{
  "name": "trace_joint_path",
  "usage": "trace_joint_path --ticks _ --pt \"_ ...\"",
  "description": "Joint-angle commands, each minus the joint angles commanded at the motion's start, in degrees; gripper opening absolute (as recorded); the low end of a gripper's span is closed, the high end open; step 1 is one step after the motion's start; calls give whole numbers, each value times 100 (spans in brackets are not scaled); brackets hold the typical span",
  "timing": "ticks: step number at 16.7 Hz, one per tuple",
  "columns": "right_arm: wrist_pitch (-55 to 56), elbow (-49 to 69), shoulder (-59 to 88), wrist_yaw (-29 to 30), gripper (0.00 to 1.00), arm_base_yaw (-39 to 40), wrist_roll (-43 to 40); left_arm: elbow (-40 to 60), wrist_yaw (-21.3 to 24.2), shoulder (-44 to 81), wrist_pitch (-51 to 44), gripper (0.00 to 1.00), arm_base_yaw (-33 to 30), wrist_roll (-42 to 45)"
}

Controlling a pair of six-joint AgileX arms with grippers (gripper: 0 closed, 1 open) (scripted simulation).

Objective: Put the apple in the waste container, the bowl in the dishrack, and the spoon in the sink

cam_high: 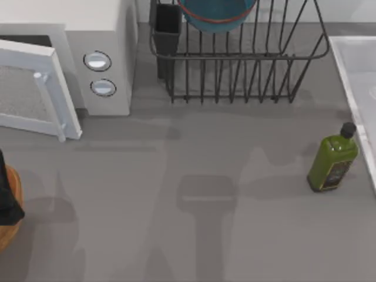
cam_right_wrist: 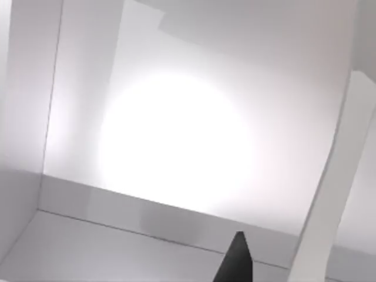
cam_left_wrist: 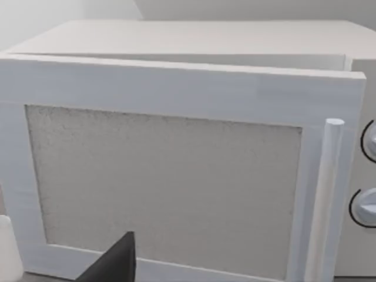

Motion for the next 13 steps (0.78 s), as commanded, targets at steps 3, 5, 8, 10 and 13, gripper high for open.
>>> trace_joint_path --ticks 3,5,8,10,13 --pt "-385 1405 942 -1 0 18 100 0 0 0 0 100 0 0" --pt "-594 2213 1469 -4 0 29 178 0 0 0 0 100 0 0" --pt "-830 3172 2079 -9 0 43 280 0 0 0 0 100 0 0" --pt "-930 3553 2337 -12 0 50 321 0 0 0 0 100 0 0" --pt "-963 3714 2433 -13 0 54 347 0 0 0 0 100 0 0"
